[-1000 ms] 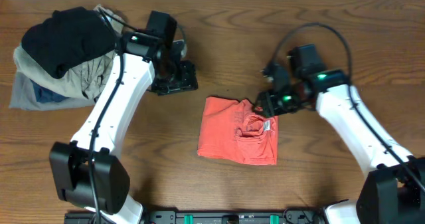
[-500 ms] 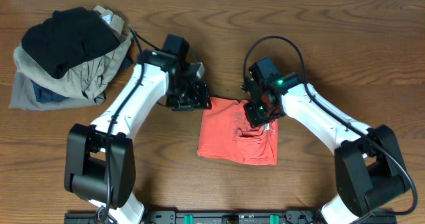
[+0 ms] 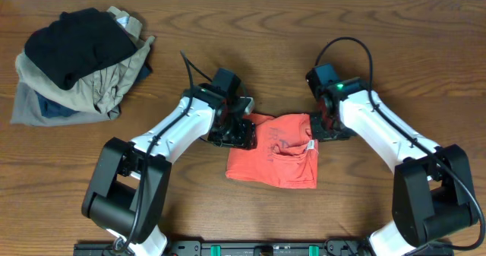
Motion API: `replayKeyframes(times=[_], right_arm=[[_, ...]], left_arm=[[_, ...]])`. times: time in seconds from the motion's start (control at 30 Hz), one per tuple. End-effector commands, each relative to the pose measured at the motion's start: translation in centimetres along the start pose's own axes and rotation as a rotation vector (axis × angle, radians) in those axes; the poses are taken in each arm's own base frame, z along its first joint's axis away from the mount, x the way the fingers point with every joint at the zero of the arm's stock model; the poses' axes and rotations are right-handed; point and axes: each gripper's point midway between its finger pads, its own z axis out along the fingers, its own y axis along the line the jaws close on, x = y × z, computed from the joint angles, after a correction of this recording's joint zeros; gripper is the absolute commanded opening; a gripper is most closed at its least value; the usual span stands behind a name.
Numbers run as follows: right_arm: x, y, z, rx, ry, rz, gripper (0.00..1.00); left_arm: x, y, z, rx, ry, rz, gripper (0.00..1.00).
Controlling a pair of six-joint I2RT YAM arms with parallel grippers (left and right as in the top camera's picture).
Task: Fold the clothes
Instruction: 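Grasp the folded red shirt's left and right edges with both grippers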
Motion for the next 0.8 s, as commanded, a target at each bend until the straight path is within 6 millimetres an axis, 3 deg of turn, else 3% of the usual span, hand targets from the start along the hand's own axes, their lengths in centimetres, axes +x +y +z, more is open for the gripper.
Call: replayKeyframes(times=[0.0,0.1,0.2,0.33,0.43,0.77], right_arm=[[-0.3,-1.0,-0.9,-0.008,-0.011,0.030,0.28],[0.1,0.8,-2.0,-0.137,-0.007,0.014,0.28],[0.2,4.8,-5.0,-0.389,-0.055,-0.089,0.30],[0.7,9.2,-9.1,-0.609,-0.153,-0.264,0.47],[1.5,10.5,-9.2,-0.606,-0.148,-0.312,0.54],[3.6,13.8,-5.7,-0.541,-0.037,-0.395,0.50]], left_arm=[[0.6,1.3,0.6,-0.069,0.018,0.011,0.60],[0.5,1.5,0.6,-0.080,0.016,0.011,0.60],[0.4,1.6,0.6,-0.089,0.010,0.010,0.61],[0.2,1.6,0.6,-0.087,0.001,0.013,0.62],[0.2,1.6,0.6,-0.087,0.001,0.013,0.62],[0.2,1.6,0.6,-0.087,0.001,0.013,0.65]])
